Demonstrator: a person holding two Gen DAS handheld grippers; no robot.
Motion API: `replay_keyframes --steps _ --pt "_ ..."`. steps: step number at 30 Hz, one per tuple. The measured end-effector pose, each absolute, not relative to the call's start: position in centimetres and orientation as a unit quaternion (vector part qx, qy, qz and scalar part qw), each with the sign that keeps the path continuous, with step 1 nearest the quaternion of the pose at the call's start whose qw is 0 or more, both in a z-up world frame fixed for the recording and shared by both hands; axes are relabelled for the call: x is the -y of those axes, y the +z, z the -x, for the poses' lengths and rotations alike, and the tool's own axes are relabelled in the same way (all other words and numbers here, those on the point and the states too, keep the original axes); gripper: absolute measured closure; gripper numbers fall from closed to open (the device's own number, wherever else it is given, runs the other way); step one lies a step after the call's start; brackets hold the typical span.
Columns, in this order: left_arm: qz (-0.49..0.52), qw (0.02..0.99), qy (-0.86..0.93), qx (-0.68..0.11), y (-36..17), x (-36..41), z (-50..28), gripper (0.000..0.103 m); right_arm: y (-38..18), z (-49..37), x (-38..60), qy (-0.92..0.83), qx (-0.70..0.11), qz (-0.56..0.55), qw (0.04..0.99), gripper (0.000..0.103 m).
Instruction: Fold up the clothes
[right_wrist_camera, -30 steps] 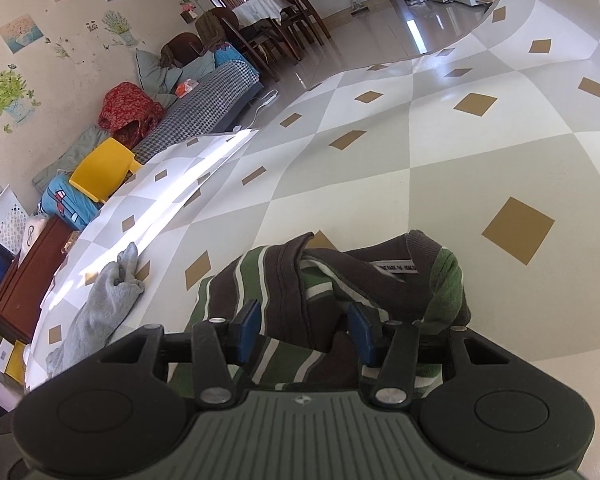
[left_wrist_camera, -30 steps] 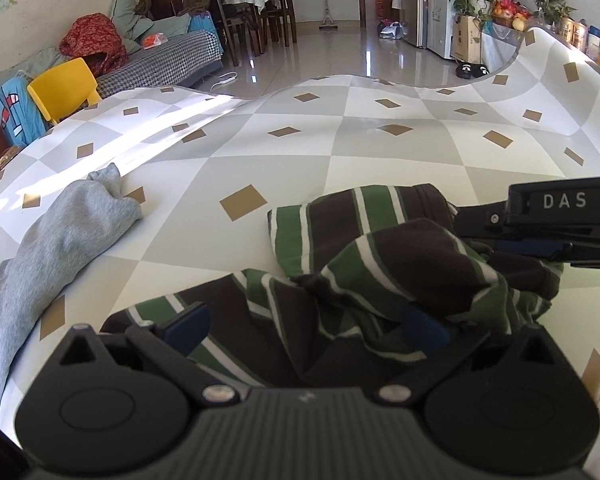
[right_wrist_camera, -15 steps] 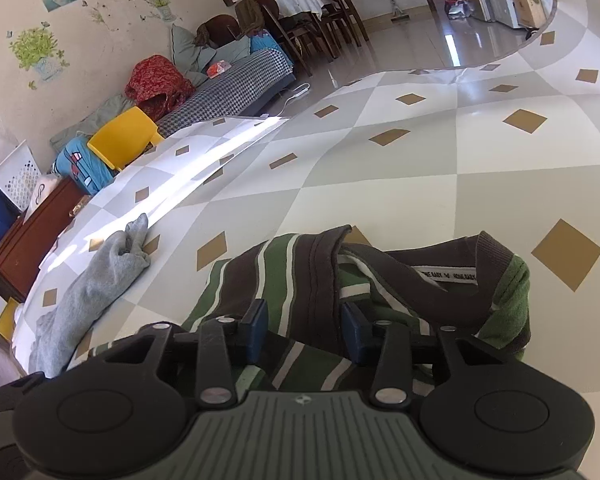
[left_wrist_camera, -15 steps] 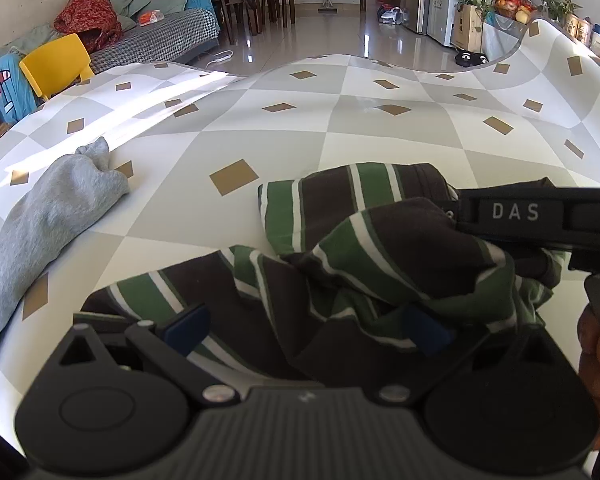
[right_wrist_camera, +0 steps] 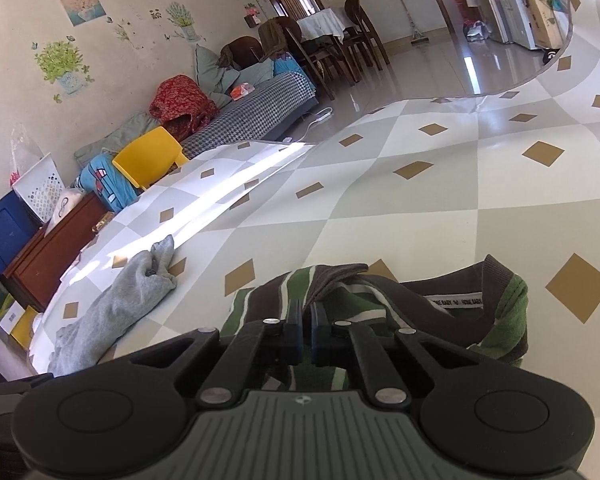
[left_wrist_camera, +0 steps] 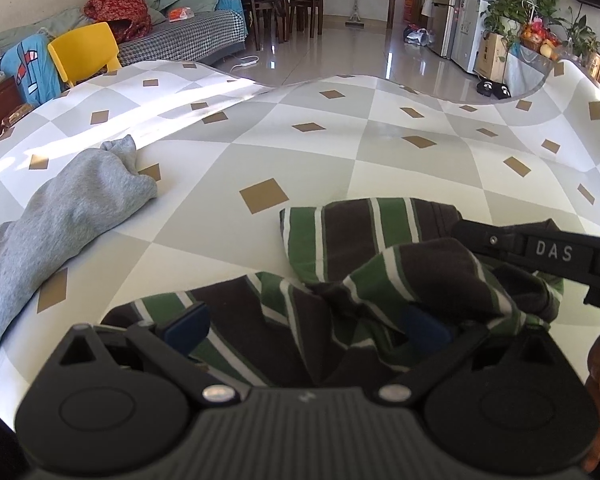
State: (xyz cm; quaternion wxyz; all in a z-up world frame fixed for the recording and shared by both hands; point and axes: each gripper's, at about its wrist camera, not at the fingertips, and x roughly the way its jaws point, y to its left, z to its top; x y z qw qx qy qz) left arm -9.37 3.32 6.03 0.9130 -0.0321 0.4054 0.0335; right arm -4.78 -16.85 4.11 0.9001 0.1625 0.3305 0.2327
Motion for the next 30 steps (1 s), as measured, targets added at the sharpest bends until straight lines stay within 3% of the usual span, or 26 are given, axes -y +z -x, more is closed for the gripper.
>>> replay_keyframes --steps 8,15,16,18,20,30 --pt "0.114 0.916 0.059 -0.379 8.7 -7.0 8.9 0.000 6.5 6.4 15.2 0.329 -0.302 -0.154 0.882 0.099" --pt "0.101 0.915 0.063 -0.386 8.8 -6.6 7.9 0.000 5.6 7.9 13.1 0.355 -0.333 -0.091 0.869 0.097" --pt "0.097 0.914 0.062 -0.388 8.8 -6.5 7.8 0.000 5.6 7.9 13.5 0.346 -0.332 -0.096 0.873 0.096" --pt "0.090 0.915 0.057 -0.390 8.8 -5.9 7.3 0.000 5.9 8.0 14.6 0.320 -0.329 -0.100 0.883 0.082" --pt "0.082 0.915 0.050 -0.392 8.9 -5.4 6.7 0.000 6.0 8.0 15.5 0.295 -0.336 -0.100 0.889 0.075" --pt "0.027 0.907 -0.009 -0.421 7.5 0.4 3.5 0.000 4.9 8.3 18.6 0.236 -0.390 -0.123 0.882 0.064"
